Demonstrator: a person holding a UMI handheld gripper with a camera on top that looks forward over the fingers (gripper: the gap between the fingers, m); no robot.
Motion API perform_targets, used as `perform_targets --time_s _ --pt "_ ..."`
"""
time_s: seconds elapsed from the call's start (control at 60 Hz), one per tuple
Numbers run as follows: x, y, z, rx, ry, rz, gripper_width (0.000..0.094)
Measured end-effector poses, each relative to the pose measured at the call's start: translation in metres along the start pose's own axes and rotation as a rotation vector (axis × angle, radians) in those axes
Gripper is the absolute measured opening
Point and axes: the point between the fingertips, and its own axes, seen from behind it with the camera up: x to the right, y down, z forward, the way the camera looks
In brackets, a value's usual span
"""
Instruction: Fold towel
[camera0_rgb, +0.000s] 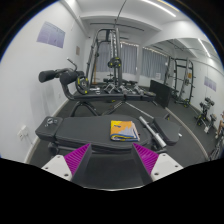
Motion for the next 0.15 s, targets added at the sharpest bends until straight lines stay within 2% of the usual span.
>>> perform_targets --time_s 0.15 --pt "0.0027 -0.0050 -0.0066 0.018 0.014 0.018 0.0855"
